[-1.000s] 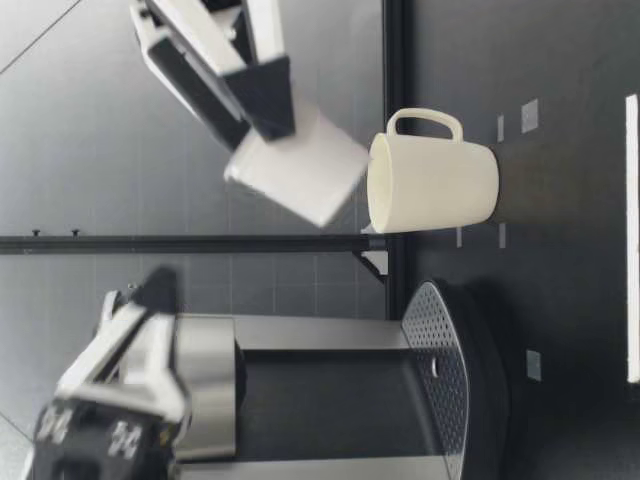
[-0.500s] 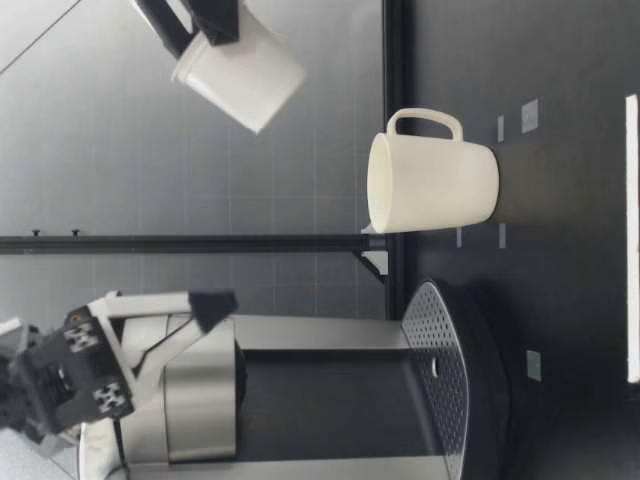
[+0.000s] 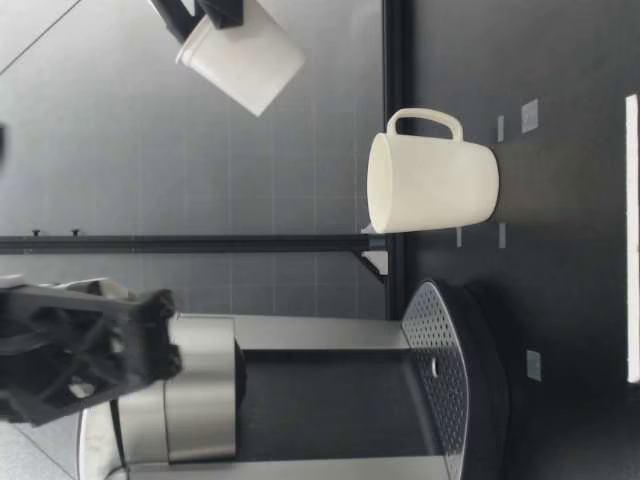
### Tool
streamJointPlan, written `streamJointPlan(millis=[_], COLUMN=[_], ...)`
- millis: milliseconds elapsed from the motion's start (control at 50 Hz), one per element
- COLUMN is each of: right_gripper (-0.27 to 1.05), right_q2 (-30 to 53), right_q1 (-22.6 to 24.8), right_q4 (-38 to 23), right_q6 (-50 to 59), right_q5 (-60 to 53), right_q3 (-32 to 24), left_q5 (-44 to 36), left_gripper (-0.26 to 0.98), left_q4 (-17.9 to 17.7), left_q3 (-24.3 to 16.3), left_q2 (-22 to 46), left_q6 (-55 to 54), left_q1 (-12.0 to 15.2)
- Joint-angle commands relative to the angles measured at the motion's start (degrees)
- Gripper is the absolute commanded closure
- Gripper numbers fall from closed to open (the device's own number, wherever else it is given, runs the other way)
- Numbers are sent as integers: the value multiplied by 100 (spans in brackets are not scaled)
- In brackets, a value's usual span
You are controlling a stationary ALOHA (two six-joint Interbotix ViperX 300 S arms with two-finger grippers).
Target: Place the coffee capsule inside the capsule container, then place the cup onto the center of the cup tray.
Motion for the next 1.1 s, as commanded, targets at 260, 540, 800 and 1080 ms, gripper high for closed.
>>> streamJointPlan(millis=[260,540,800,1080], right_gripper=[25,25,25,25], right_q2=[-53,-18,-18,-26], right_q1=[-35,-35,-35,-35], right_q4=[-9,-9,-9,0], right_q6=[-9,-18,-9,-9], right_q5=[-105,-167,-229,-255], right_q3=[-35,-35,-35,-35], left_q5=[141,158,141,79], left_gripper=[59,59,59,59], left_q4=[1169,1626,1819,1872], left_q3=[738,1081,1248,1362], left_q2=[-149,-176,-272,-334], left_q6=[-589,-712,-729,-729], left_q1=[0,0,44,272])
